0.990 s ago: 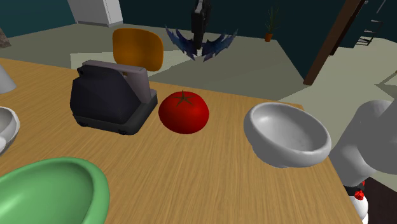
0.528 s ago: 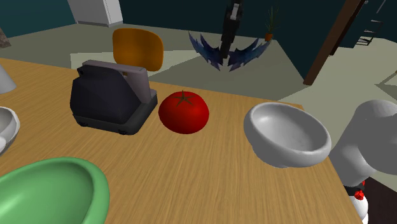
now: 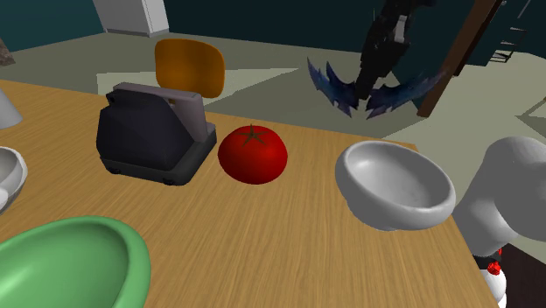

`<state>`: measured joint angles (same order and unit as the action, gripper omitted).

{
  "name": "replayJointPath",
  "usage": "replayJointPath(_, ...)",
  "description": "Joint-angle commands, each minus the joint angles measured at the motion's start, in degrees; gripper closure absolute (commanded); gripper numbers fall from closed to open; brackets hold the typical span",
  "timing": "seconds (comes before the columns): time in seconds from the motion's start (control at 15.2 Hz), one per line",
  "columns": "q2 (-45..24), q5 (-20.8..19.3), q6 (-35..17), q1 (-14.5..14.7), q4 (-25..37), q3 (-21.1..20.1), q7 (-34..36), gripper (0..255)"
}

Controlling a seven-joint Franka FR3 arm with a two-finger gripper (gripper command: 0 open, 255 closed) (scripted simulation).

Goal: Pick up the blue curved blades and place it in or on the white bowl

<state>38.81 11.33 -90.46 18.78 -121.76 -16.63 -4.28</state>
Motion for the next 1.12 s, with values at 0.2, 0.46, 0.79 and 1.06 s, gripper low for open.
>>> replayJointPath(0.2,9.9,2.4,4.2,2.6,-5.4,-0.5,2.3,255)
replayJointPath(0.46,13.9,3.5,4.8,3.8,-8.7,-1.0,3.3,255)
replayJointPath(0.79,15.6,4.2,1.7,4.2,-13.5,-1.7,3.0,255)
replayJointPath(1.06,16.7,4.9,-0.8,4.6,-17.1,-2.3,2.8,255)
